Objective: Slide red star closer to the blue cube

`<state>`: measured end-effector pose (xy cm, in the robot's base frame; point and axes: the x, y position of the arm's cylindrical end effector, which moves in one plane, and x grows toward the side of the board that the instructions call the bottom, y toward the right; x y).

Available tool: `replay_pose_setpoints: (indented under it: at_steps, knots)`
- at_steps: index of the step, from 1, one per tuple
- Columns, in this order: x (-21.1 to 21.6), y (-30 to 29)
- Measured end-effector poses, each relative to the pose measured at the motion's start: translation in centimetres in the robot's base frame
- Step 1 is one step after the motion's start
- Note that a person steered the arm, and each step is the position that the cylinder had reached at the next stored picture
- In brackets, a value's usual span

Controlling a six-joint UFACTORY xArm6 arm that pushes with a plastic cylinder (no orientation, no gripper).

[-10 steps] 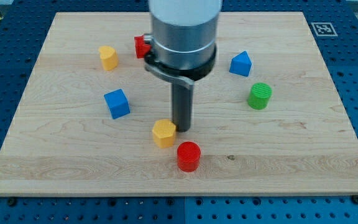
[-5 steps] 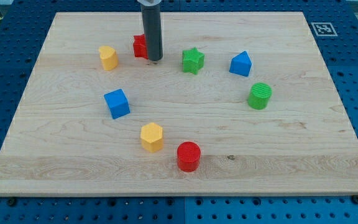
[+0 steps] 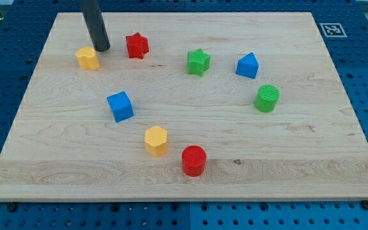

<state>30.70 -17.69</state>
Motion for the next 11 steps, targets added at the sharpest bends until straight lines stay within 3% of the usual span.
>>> replay_pose_setpoints:
  at_steps: [2, 5, 8, 11]
  knots:
    - [-2.8, 4.2]
    - [-0.4, 10.3]
    - [4.8, 10.6]
    - [7.9, 6.3]
